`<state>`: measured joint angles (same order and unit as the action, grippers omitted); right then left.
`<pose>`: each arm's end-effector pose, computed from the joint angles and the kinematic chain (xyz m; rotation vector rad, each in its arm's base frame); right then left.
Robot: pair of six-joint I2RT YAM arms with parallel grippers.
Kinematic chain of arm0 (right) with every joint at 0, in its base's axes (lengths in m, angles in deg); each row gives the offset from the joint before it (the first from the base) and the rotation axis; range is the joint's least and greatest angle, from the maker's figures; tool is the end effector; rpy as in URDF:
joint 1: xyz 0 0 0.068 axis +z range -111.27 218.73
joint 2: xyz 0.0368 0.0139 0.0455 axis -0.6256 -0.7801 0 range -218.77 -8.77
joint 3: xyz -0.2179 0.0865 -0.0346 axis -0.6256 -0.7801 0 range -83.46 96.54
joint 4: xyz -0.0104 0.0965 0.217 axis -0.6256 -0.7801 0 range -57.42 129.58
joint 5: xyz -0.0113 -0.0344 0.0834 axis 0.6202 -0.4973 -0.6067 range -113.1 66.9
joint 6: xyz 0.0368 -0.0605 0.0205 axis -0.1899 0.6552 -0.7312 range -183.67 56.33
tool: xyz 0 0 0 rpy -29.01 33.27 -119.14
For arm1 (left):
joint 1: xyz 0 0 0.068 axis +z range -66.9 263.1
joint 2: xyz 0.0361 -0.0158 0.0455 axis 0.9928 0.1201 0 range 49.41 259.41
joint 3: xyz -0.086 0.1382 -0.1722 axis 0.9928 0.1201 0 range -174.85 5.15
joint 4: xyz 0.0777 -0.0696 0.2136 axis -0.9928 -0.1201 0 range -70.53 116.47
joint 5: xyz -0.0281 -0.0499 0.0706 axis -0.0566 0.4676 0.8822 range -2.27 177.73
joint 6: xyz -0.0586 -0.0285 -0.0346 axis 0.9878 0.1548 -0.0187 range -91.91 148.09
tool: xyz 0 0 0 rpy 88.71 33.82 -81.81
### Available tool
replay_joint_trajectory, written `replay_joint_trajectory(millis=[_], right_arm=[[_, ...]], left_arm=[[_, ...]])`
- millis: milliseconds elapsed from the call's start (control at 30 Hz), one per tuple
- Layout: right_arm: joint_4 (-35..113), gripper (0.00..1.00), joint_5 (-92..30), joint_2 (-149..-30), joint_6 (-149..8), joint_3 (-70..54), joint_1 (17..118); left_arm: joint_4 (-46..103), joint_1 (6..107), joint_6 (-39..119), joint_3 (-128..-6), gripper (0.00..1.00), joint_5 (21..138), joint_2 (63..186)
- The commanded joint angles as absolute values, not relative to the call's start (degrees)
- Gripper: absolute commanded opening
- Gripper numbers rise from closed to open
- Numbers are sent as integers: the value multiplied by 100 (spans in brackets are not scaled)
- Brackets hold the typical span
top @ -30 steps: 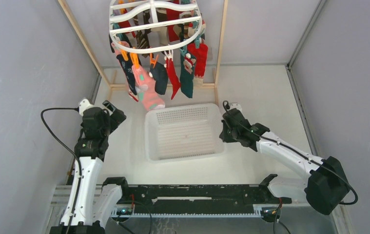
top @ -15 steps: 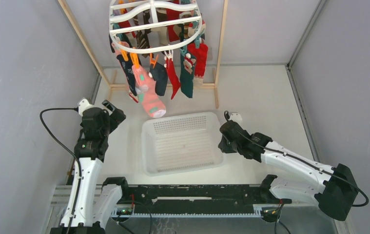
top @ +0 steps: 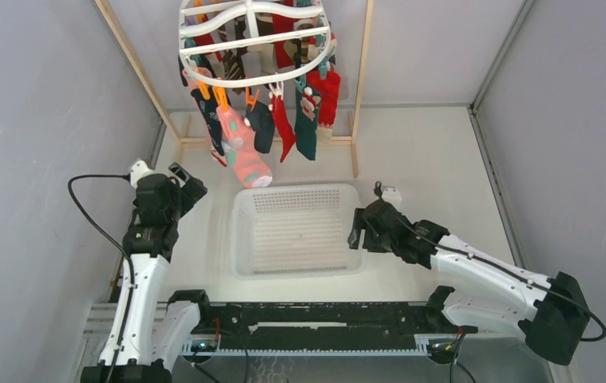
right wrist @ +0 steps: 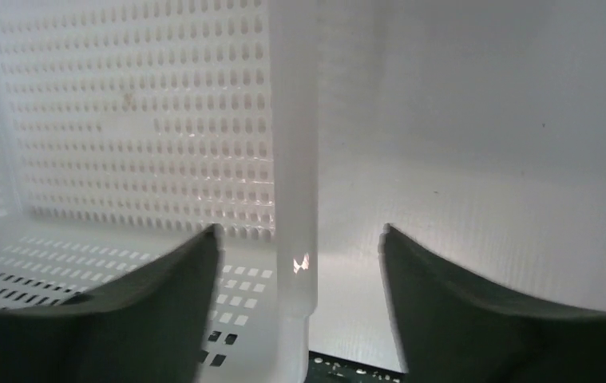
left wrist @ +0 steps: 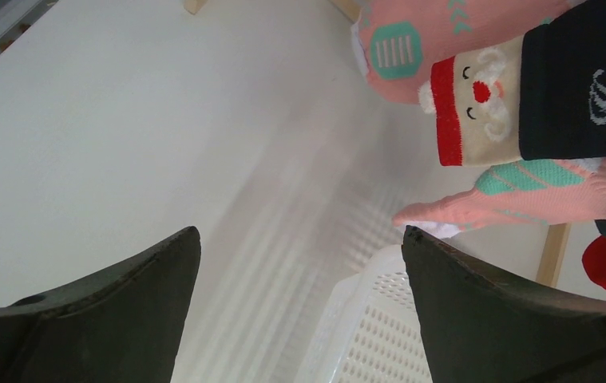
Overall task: Remove the socks clipped to the hanger
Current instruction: Move the bin to the center of the board.
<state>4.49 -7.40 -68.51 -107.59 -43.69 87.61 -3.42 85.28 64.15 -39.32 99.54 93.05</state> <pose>0.1500 0.1463 0.1815 0.0001 2.5113 0.3334 0.1913 0.0200 0.2679 -0.7953 1.9106 -0.1496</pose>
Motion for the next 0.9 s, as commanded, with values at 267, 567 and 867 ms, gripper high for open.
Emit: replay_joint_trajectory(millis=[267, 567, 867], right_arm=[[297, 99, -1688, -7159, -8890, -2240, 6269], [1165, 96, -2137, -9494, -8349, -933, 5560], [1606, 90, -2137, -11488, -8192, 104, 5428]], left_arm=[[-187, 8749, 6649, -4701, 100, 10168, 9805], [58, 9449, 6817, -4993, 100, 10529, 10920], [68, 9649, 6411, -5817, 94, 11244, 12419]])
